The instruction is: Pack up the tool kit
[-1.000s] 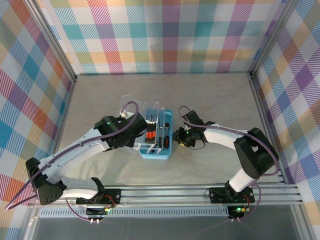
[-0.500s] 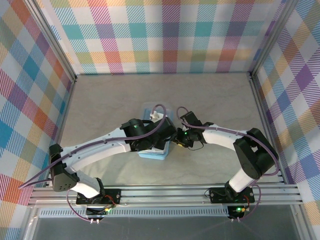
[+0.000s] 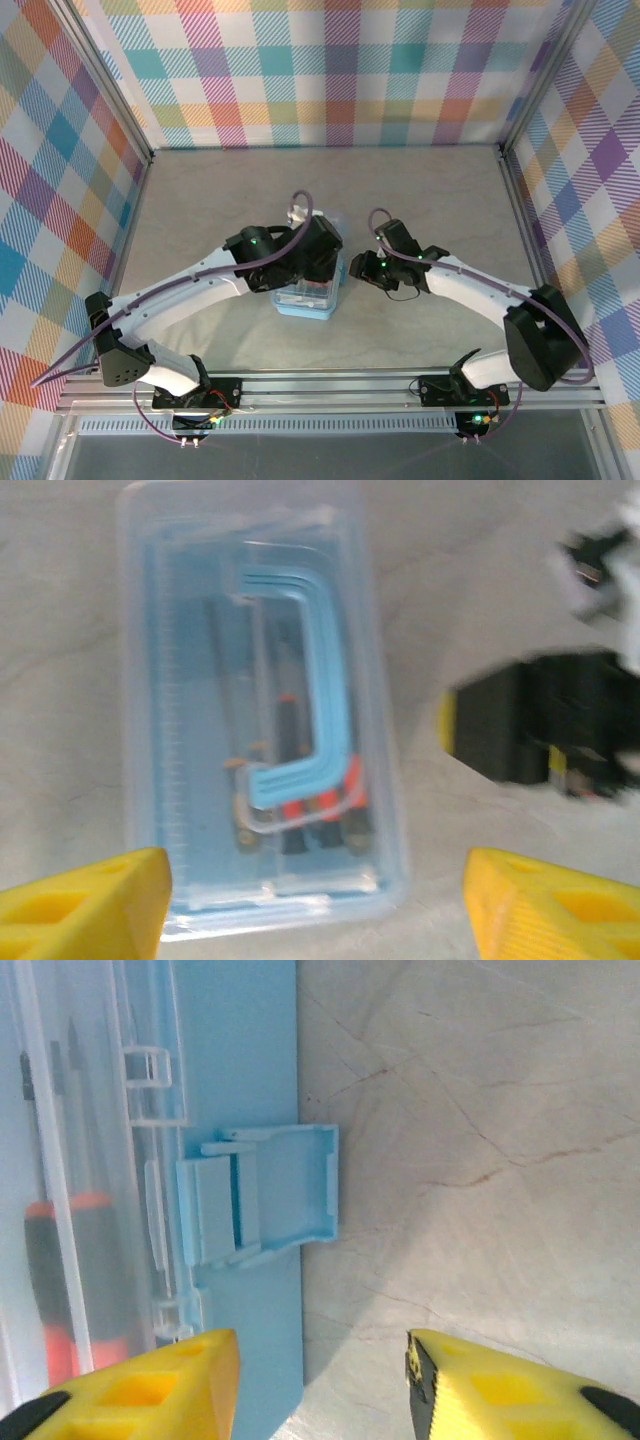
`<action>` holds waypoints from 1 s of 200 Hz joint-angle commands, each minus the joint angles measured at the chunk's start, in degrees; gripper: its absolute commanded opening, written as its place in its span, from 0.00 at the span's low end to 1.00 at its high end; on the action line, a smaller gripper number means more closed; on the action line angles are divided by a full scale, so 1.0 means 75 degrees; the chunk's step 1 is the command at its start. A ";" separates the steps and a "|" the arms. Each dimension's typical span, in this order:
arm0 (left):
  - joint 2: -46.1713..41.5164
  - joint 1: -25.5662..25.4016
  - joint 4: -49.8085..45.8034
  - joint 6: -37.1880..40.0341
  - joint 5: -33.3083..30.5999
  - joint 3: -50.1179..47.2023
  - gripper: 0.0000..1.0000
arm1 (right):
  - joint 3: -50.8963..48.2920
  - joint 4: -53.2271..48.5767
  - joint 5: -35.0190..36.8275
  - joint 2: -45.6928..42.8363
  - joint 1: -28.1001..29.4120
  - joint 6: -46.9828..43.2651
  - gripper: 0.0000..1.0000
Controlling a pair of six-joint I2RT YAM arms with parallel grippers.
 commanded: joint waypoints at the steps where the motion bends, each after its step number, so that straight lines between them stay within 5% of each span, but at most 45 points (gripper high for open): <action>1: -0.0011 0.0665 -0.0490 0.0525 0.0131 0.0040 0.82 | -0.0411 -0.0487 0.0205 -0.0620 -0.0107 -0.0500 0.54; 33: 0.0550 0.1261 -0.0457 0.1151 0.0784 0.0254 0.86 | -0.1072 -0.0397 -0.0143 -0.1458 -0.0516 -0.0680 0.65; 85: 0.1669 0.1735 -0.0389 0.1499 0.0722 0.0506 0.86 | -0.1668 0.0044 -0.0997 -0.1865 -0.0886 -0.0749 0.73; 126: 0.2037 0.2089 0.0172 0.1510 0.0667 -0.0091 0.83 | -0.1705 0.0434 -0.1451 -0.1550 -0.0961 -0.0799 0.72; 200: 0.1581 0.2287 0.1251 0.1885 0.2315 -0.1180 0.85 | -0.1280 0.1102 -0.1958 -0.0414 -0.1012 -0.0879 0.73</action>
